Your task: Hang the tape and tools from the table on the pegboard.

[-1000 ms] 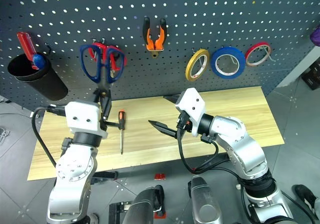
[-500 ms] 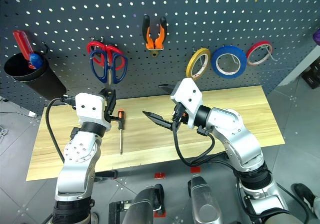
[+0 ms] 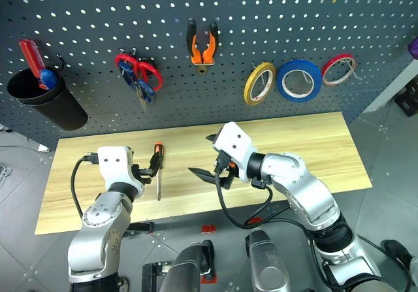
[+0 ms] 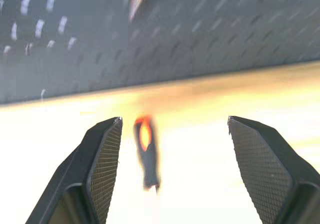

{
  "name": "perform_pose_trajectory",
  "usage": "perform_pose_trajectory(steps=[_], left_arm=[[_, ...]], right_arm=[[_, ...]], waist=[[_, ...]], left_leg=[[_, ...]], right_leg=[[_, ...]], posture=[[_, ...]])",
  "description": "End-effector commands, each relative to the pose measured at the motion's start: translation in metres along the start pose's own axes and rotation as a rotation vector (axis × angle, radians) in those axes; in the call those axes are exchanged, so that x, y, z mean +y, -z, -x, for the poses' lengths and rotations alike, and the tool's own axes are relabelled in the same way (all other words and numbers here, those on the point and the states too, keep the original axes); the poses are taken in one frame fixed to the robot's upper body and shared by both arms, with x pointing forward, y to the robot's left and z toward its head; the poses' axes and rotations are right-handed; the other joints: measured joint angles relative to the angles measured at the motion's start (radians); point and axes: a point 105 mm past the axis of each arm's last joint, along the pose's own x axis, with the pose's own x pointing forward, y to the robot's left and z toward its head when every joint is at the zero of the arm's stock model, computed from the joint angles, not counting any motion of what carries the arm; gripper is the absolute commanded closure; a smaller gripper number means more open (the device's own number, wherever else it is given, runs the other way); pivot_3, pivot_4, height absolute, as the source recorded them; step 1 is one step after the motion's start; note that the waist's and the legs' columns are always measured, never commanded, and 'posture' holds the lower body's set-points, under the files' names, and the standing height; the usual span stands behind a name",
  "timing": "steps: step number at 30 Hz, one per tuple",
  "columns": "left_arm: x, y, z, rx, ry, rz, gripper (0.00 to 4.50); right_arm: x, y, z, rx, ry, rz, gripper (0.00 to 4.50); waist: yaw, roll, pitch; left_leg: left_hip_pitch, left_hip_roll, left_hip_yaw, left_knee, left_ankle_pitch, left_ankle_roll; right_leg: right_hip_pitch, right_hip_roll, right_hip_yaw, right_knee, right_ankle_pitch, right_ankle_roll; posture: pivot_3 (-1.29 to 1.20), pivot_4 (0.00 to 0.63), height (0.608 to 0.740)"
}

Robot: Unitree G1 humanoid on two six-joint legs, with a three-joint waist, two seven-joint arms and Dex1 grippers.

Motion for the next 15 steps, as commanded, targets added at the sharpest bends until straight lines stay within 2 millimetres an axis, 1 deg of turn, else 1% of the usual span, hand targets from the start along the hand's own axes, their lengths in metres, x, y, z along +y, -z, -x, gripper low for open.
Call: perform_pose_trajectory(steps=[1, 4, 6, 8, 12, 15], left_arm=[[0.023, 0.008, -0.019, 0.104, -0.067, 0.049, 0.96], [0.029, 0.014, -0.036, 0.161, -0.07, 0.094, 0.96], [0.032, 0.023, -0.052, 0.216, -0.061, 0.145, 0.96], [0.033, 0.03, -0.062, 0.253, -0.06, 0.185, 0.96], [0.022, 0.044, -0.079, 0.341, -0.002, 0.253, 0.96], [0.02, 0.051, -0.084, 0.383, 0.013, 0.251, 0.96]], right_arm=[[0.01, -0.002, -0.004, 0.054, -0.027, -0.013, 0.0], [0.009, -0.001, -0.009, 0.089, -0.031, -0.027, 0.0], [0.006, -0.003, -0.015, 0.106, -0.022, -0.03, 0.0], [0.004, -0.005, -0.019, 0.111, -0.013, -0.036, 0.0], [0.007, -0.015, -0.023, 0.102, -0.025, -0.032, 0.0], [0.01, -0.019, -0.022, 0.099, -0.043, -0.028, 0.0]], waist=[[0.001, 0.0, 0.0], [-0.002, 0.0, 0.0], [-0.004, -0.001, 0.0], [-0.004, -0.001, 0.0], [-0.005, -0.001, 0.001], [-0.006, -0.001, 0.001]], left_leg=[[0.0, 0.0, 0.0, 0.0, 0.0, 0.0], [0.0, 0.0, 0.0, 0.001, 0.0, 0.0], [0.0, 0.0, 0.0, 0.001, 0.0, 0.0], [0.0, 0.0, 0.0, 0.001, 0.0, 0.0], [0.0, 0.0, 0.0, 0.0, 0.0, 0.0], [0.0, 0.0, 0.0, 0.001, 0.0, 0.0]], right_leg=[[0.0, 0.0, -0.001, 0.0, 0.0, 0.0], [0.0, 0.0, -0.001, 0.0, 0.0, 0.0], [0.0, 0.0, -0.001, 0.0, 0.0, 0.0], [-0.001, 0.0, -0.001, 0.0, 0.0, 0.0], [-0.001, 0.0, -0.001, 0.0, 0.0, 0.0], [-0.001, -0.001, -0.001, 0.0, 0.0, 0.0]], posture=[[-0.31, 0.338, 0.74], [-0.31, 0.349, 0.74], [-0.31, 0.349, 0.74], [-0.31, 0.352, 0.74], [-0.34, 0.36, 0.74], [-0.34, 0.36, 0.74]])
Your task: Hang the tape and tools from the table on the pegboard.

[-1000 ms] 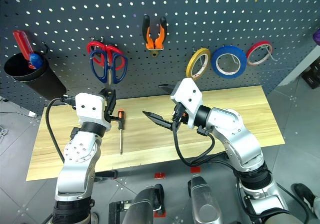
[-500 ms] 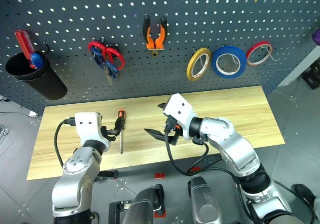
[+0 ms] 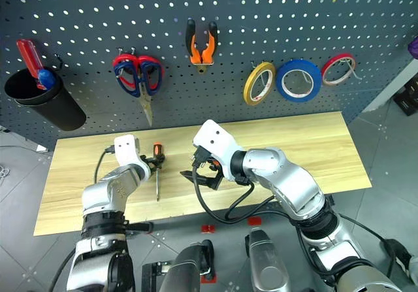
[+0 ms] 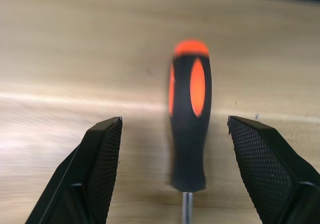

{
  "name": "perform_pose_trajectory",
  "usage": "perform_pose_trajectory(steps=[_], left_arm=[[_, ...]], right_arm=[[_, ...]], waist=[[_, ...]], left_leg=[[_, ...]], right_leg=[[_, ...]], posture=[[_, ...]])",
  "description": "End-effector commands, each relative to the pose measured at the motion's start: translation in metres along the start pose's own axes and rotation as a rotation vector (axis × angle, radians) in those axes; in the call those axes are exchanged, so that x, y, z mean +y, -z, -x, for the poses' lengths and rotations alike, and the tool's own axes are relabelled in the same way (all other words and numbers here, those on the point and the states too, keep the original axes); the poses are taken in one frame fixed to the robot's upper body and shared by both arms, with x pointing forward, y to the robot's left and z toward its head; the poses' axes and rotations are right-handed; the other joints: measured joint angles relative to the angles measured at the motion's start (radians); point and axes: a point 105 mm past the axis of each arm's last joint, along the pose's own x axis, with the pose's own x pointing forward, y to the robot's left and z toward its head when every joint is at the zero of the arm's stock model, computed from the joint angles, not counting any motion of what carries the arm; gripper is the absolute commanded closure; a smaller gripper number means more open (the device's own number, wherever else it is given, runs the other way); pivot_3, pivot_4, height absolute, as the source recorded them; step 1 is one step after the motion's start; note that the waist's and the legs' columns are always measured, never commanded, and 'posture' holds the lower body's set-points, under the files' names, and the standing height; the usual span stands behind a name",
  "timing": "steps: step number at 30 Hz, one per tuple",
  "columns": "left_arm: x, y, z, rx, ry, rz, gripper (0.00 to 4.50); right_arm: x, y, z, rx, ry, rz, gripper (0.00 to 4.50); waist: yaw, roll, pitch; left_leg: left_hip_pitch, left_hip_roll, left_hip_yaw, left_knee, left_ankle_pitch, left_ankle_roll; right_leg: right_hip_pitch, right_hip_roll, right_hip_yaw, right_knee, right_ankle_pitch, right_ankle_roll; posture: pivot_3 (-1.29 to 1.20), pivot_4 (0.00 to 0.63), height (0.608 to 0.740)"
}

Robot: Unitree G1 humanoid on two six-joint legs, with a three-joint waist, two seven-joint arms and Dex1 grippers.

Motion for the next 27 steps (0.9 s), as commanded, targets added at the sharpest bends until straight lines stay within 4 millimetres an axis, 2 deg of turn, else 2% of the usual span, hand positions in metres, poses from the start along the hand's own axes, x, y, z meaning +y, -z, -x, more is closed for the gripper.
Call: perform_pose_trajectory(steps=[1, 2, 4, 8, 12, 14, 17, 19, 22, 27], left_arm=[[0.006, 0.0, -0.005, 0.021, -0.002, -0.025, 0.96], [0.007, 0.002, -0.006, 0.032, -0.005, -0.042, 0.96], [0.011, 0.008, -0.007, 0.047, -0.019, -0.127, 1.34], [0.013, 0.014, -0.006, 0.044, -0.008, -0.233, 2.46], [0.013, 0.005, 0.013, -0.051, 0.042, -0.36, 3.68], [0.018, -0.002, 0.025, -0.098, 0.042, -0.351, 3.83], [0.026, -0.028, 0.059, -0.244, 0.041, -0.37, 3.83], [0.021, -0.047, 0.086, -0.36, 0.074, -0.37, 3.83], [0.001, -0.073, 0.128, -0.55, 0.155, -0.456, 3.83], [-0.023, -0.127, 0.197, -0.858, 0.119, -0.586, 3.83]], right_arm=[[0.009, -0.013, 0.004, -0.035, -0.033, 0.03, 0.0], [0.01, -0.014, 0.004, -0.034, -0.04, 0.029, 0.0], [0.012, -0.014, 0.005, -0.032, -0.05, 0.028, 0.0], [0.01, -0.012, 0.005, -0.028, -0.043, 0.026, 0.0], [0.001, -0.016, 0.009, -0.045, -0.014, 0.052, 0.0], [-0.001, -0.018, 0.011, -0.061, -0.01, 0.072, 0.0], [0.003, -0.031, 0.02, -0.176, -0.024, 0.171, 0.0], [0.007, -0.035, 0.026, -0.225, -0.057, 0.201, 0.0], [0.009, -0.042, 0.037, -0.283, -0.107, 0.185, 0.0], [0.0, -0.055, 0.048, -0.344, -0.125, 0.187, 0.0]], waist=[[0.0, 0.0, 0.0], [-0.001, 0.0, 0.0], [-0.001, 0.0, 0.0], [-0.001, 0.0, 0.0], [-0.006, 0.001, -0.001], [-0.008, 0.001, -0.001], [-0.008, 0.0, -0.001], [-0.007, 0.0, -0.001], [-0.001, 0.0, -0.006], [0.01, -0.005, -0.02]], left_leg=[[0.0, 0.0, 0.0, 0.0, 0.0, 0.0], [0.0, 0.0, 0.0, 0.0, 0.0, 0.0], [0.0, 0.0, 0.0, 0.0, 0.0, 0.0], [0.0, 0.0, 0.0, 0.0, 0.0, -0.001], [0.0, 0.0, 0.0, -0.001, 0.002, -0.003], [0.0, 0.0, 0.0, -0.001, 0.002, -0.004], [0.0, 0.0, 0.0, -0.001, 0.002, -0.004], [-0.001, 0.0, 0.0, -0.002, 0.002, -0.004], [-0.001, 0.0, 0.0, -0.002, 0.002, -0.005], [-0.001, -0.001, 0.0, -0.001, 0.002, -0.005]], right_leg=[[0.0, 0.0, 0.0, 0.0, 0.0, 0.0], [0.0, 0.0, 0.0, 0.0, 0.0, 0.0], [0.0, 0.0, 0.0, 0.0, 0.0, 0.0], [0.0, 0.0, 0.0, 0.0, 0.0, 0.0], [0.0, -0.001, 0.0, 0.0, 0.0, 0.0], [-0.001, -0.001, 0.001, 0.0, 0.0, 0.0], [-0.002, -0.001, 0.0, 0.0, 0.0, 0.0], [-0.002, -0.001, 0.0, 0.0, 0.0, 0.0], [-0.002, -0.002, 0.0, -0.001, 0.0, 0.0], [-0.001, -0.002, 0.0, -0.001, 0.0, 0.0]], posture=[[-0.34, 0.36, 0.74], [-0.34, 0.36, 0.74], [-0.35, 0.357, 0.74], [-0.34, 0.333, 0.74], [-0.35, 0.321, 0.74], [-0.35, 0.312, 0.74], [-0.34, 0.291, 0.74], [-0.33, 0.275, 0.74], [-0.31, 0.251, 0.74], [-0.26, 0.225, 0.74]])
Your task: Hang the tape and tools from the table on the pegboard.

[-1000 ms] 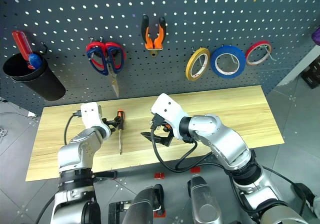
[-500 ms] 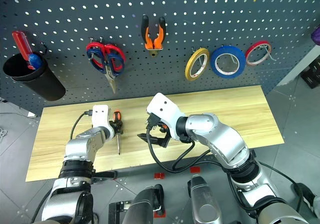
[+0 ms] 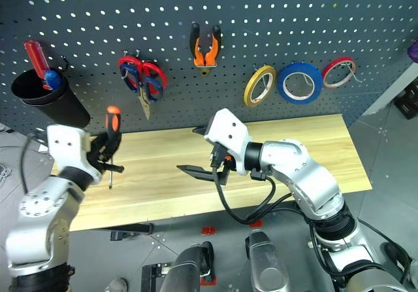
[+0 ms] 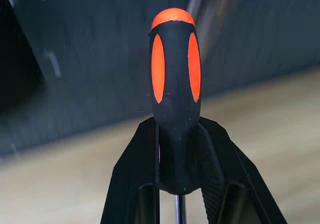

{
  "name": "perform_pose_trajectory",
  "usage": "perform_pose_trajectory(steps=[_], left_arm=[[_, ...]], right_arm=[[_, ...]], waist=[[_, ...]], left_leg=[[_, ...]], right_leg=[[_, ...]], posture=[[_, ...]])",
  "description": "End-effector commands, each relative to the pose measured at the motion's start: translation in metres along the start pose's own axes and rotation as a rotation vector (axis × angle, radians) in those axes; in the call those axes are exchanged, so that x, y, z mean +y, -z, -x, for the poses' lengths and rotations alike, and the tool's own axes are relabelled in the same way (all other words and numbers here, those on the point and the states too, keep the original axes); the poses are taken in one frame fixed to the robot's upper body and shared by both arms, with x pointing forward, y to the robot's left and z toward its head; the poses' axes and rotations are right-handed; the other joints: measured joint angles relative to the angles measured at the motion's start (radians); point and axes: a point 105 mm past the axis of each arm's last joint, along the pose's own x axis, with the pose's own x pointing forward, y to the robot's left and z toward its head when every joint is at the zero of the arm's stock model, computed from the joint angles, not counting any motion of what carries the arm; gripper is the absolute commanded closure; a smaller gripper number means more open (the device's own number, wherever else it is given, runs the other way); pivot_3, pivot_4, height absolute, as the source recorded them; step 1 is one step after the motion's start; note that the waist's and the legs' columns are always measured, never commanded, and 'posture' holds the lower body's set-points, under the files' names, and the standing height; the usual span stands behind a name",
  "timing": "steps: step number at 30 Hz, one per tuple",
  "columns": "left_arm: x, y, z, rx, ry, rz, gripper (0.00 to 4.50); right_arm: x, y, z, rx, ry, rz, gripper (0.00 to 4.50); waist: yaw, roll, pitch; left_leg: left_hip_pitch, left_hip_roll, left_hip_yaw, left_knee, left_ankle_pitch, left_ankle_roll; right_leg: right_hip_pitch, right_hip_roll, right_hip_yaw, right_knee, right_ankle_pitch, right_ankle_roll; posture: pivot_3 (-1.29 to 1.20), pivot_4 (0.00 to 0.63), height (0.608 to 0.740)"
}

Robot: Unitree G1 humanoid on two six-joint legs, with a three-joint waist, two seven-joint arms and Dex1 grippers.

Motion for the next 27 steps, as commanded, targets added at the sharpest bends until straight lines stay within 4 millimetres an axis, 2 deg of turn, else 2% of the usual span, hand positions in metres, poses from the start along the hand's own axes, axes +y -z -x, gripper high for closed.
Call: perform_pose_trajectory(steps=[1, 3, 5, 7, 9, 12, 16, 21, 27], left_arm=[[0.013, -0.081, 0.013, -0.261, -0.074, -0.155, 3.83], [0.027, -0.116, 0.016, -0.366, -0.149, -0.197, 3.83], [0.047, -0.143, 0.016, -0.448, -0.23, -0.217, 3.83], [0.069, -0.164, 0.015, -0.519, -0.311, -0.232, 3.83], [0.083, -0.172, 0.012, -0.555, -0.364, -0.24, 3.83], [0.103, -0.17, 0.005, -0.575, -0.439, -0.274, 3.83], [0.118, -0.16, -0.002, -0.597, -0.524, -0.3, 3.83], [0.122, -0.136, -0.018, -0.601, -0.568, -0.279, 3.83], [0.112, -0.126, -0.031, -0.632, -0.567, -0.252, 3.83]], right_arm=[[-0.001, -0.025, 0.005, -0.095, -0.032, 0.055, 0.0], [-0.005, -0.029, 0.004, -0.109, -0.034, 0.067, 0.0], [-0.009, -0.034, 0.001, -0.127, -0.032, 0.077, 0.0], [-0.013, -0.04, -0.005, -0.15, -0.026, 0.093, 0.0], [-0.016, -0.045, -0.01, -0.166, -0.021, 0.106, 0.0], [-0.018, -0.053, -0.017, -0.188, -0.024, 0.13, 0.0], [-0.019, -0.057, -0.022, -0.204, -0.026, 0.15, 0.0], [-0.013, -0.064, -0.024, -0.23, -0.045, 0.14, 0.0], [-0.009, -0.065, -0.021, -0.226, -0.062, 0.132, 0.0]], waist=[[0.002, -0.002, -0.003], [0.004, -0.003, -0.004], [0.004, -0.003, -0.008], [0.001, -0.003, -0.013], [-0.004, -0.002, -0.016], [-0.01, -0.002, -0.019], [-0.012, -0.002, -0.019], [-0.011, -0.003, -0.021], [-0.017, -0.005, -0.023]], left_leg=[[0.0, 0.0, 0.0, 0.0, 0.0, 0.0], [0.0, 0.0, -0.001, 0.0, 0.0, 0.0], [0.0, 0.0, -0.002, 0.0, 0.001, -0.001], [0.0, 0.0, -0.002, 0.0, 0.001, -0.001], [0.0, 0.0, -0.002, 0.0, 0.001, -0.001], [0.0, 0.0, -0.002, 0.0, 0.001, -0.002], [0.0, 0.0, -0.002, 0.0, 0.002, -0.003], [0.0, 0.0, -0.002, 0.001, 0.002, -0.003], [0.0, -0.001, -0.002, 0.001, 0.002, -0.003]], right_leg=[[0.0, 0.0, 0.0, 0.0, 0.0, 0.0], [0.0, 0.001, -0.002, 0.001, 0.0, 0.0], [0.0, 0.001, -0.003, 0.001, 0.0, 0.0], [0.0, 0.001, -0.009, 0.001, 0.0, 0.0], [0.0, 0.0, -0.011, 0.001, 0.0, 0.0], [-0.001, 0.0, -0.012, 0.001, 0.0, 0.0], [-0.001, -0.002, -0.013, 0.001, 0.0, 0.0], [-0.001, -0.003, -0.014, 0.002, 0.001, -0.001], [-0.002, -0.004, -0.014, 0.003, 0.001, -0.002]], posture=[[-0.25, 0.224, 0.74], [-0.24, 0.221, 0.74], [-0.24, 0.213, 0.74], [-0.24, 0.214, 0.74], [-0.24, 0.213, 0.74], [-0.27, 0.213, 0.74], [-0.28, 0.213, 0.74], [-0.29, 0.213, 0.74], [-0.32, 0.219, 0.74]])
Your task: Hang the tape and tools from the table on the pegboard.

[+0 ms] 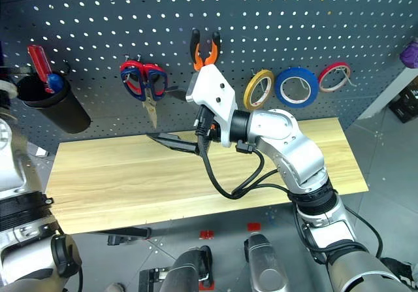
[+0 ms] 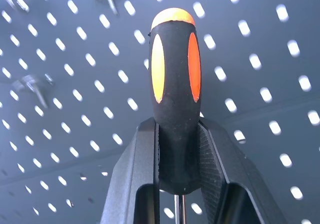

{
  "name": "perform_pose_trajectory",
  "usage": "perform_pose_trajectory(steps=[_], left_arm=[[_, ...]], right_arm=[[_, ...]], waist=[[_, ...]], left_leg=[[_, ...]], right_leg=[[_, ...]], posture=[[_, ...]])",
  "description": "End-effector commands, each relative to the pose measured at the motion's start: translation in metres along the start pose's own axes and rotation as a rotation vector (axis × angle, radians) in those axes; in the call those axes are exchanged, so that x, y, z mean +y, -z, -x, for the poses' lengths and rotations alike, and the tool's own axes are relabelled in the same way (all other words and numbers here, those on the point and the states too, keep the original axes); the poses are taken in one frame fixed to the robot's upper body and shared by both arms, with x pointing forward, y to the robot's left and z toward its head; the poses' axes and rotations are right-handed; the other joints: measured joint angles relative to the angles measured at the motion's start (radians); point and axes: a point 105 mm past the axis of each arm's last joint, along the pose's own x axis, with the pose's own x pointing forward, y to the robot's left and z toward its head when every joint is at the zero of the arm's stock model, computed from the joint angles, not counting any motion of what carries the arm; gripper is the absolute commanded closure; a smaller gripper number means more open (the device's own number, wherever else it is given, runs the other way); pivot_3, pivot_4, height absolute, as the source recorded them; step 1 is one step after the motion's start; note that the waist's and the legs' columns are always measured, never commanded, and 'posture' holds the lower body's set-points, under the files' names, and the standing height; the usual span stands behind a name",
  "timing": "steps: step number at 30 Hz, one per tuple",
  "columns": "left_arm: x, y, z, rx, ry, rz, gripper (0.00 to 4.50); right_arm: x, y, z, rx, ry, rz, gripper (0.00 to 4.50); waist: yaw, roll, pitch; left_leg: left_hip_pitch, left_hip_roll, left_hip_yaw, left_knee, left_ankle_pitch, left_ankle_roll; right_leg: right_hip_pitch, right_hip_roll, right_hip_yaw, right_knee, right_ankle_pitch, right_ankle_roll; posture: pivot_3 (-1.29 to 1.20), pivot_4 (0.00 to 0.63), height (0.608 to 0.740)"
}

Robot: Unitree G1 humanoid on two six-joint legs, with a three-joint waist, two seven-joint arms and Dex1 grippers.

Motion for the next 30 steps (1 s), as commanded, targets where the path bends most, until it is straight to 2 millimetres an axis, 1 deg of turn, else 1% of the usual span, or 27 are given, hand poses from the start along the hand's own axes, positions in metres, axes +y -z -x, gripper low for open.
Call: perform_pose_trajectory(steps=[1, 4, 6, 10, 12, 14, 17, 18, 22, 24, 26, 27, 28, 30], left_arm=[[-0.002, -0.018, -0.004, -0.099, -0.027, -0.002, 3.83], [-0.005, -0.01, 0.001, -0.079, -0.048, 0.024, 3.83], [-0.005, -0.008, 0.006, -0.072, -0.059, 0.031, 3.83], [0.011, -0.009, 0.026, -0.064, -0.119, 0.044, 3.83], [0.016, -0.007, 0.035, -0.049, -0.129, 0.043, 3.1], [0.018, -0.006, 0.039, -0.032, -0.142, 0.04, 2.57], [0.025, -0.007, 0.043, -0.01, -0.18, 0.03, 1.54], [0.029, -0.008, 0.045, -0.003, -0.197, 0.02, 1.33], [0.037, -0.007, 0.05, 0.04, -0.247, 0.022, 1.33], [0.007, -0.016, 0.045, 0.093, -0.117, 0.089, 1.33], [-0.029, -0.022, 0.047, 0.148, 0.051, 0.172, 1.33], [-0.042, -0.025, 0.05, 0.167, 0.104, 0.205, 1.33], [-0.053, -0.026, 0.056, 0.2, 0.137, 0.192, 1.33], [-0.073, -0.027, 0.074, 0.257, 0.222, 0.221, 1.33]], right_arm=[[0.007, -0.016, 0.001, -0.042, -0.03, 0.04, 0.0], [0.007, -0.016, 0.002, -0.039, -0.029, 0.039, 0.0], [0.008, -0.016, 0.002, -0.036, -0.031, 0.039, 0.0], [0.008, -0.018, 0.005, -0.035, -0.031, 0.036, 0.0], [0.007, -0.018, 0.006, -0.035, -0.029, 0.032, 0.0], [0.007, -0.017, 0.005, -0.036, -0.032, 0.03, 0.0], [0.008, -0.017, 0.004, -0.036, -0.037, 0.028, 0.0], [0.008, -0.016, 0.004, -0.037, -0.036, 0.027, 0.0], [0.007, -0.015, 0.004, -0.039, -0.03, 0.024, 0.0], [0.002, -0.014, 0.009, -0.045, 0.01, 0.004, 0.0], [-0.004, -0.012, 0.015, -0.05, 0.061, -0.016, 0.0], [-0.006, -0.009, 0.019, -0.047, 0.085, -0.031, 0.0], [-0.006, -0.004, 0.023, -0.039, 0.104, -0.053, 0.0], [-0.003, 0.01, 0.034, -0.016, 0.139, -0.128, 0.0]], waist=[[-0.005, 0.0, 0.0], [-0.017, 0.0, -0.001], [-0.025, 0.0, -0.001], [-0.059, 0.0, -0.002], [-0.071, 0.0, -0.003], [-0.074, 0.0, -0.003], [-0.074, 0.0, -0.004], [-0.075, 0.0, -0.005], [-0.075, 0.0, -0.006], [-0.072, -0.002, -0.011], [-0.061, -0.002, -0.018], [-0.056, -0.002, -0.023], [-0.051, -0.002, -0.029], [-0.049, -0.001, -0.048]], left_leg=[[0.0, 0.0, 0.0, 0.0, 0.0, 0.0], [0.0, -0.001, 0.0, 0.0, 0.0, 0.0], [0.0, 0.0, 0.0, 0.0, 0.0, 0.0], [0.0, 0.0, 0.0, 0.0, 0.0, 0.0], [0.0, 0.0, 0.0, 0.0, 0.0, 0.0], [0.0, 0.0, -0.001, 0.0, 0.0, 0.0], [0.0, 0.0, -0.001, 0.0, 0.0, 0.0], [0.0, -0.001, 0.0, 0.0, 0.0, 0.0], [0.0, -0.001, -0.001, 0.0, 0.0, 0.0], [0.0, -0.001, -0.001, 0.0, 0.0, 0.0], [0.0, -0.001, -0.003, 0.0, 0.0, 0.0], [0.0, -0.002, -0.003, 0.0, 0.0, 0.0], [0.0, -0.003, -0.003, 0.0, 0.0, 0.0], [0.0, -0.003, -0.004, 0.0, 0.0, 0.0]], right_leg=[[0.0, 0.0, 0.0, 0.001, 0.0, 0.0], [-0.002, -0.001, -0.001, 0.006, 0.0, 0.0], [-0.002, -0.001, -0.001, 0.007, 0.0, 0.0], [-0.003, -0.001, -0.001, 0.012, 0.0, 0.0], [-0.003, -0.001, -0.001, 0.012, 0.0, 0.0], [-0.003, -0.001, -0.001, 0.013, 0.0, 0.0], [-0.003, -0.001, -0.001, 0.013, 0.0, 0.0], [-0.003, -0.001, -0.001, 0.013, 0.0, 0.0], [-0.003, -0.001, -0.001, 0.013, 0.0, 0.0], [-0.003, -0.001, -0.001, 0.013, 0.0, 0.0], [-0.002, -0.001, -0.001, 0.013, 0.0, 0.0], [-0.001, -0.001, -0.001, 0.013, 0.0, 0.0], [-0.001, -0.001, 0.0, 0.013, 0.0, 0.0], [-0.001, -0.001, 0.0, 0.013, 0.0, 0.0]], posture=[[-0.32, 0.219, 0.74], [-0.33, 0.218, 0.74], [-0.34, 0.219, 0.74], [-0.35, 0.218, 0.74], [-0.33, 0.219, 0.74], [-0.33, 0.219, 0.74], [-0.32, 0.218, 0.74], [-0.32, 0.218, 0.74], [-0.31, 0.213, 0.74], [-0.29, 0.204, 0.74], [-0.27, 0.197, 0.74], [-0.26, 0.189, 0.74], [-0.25, 0.182, 0.74], [-0.23, 0.168, 0.74]])
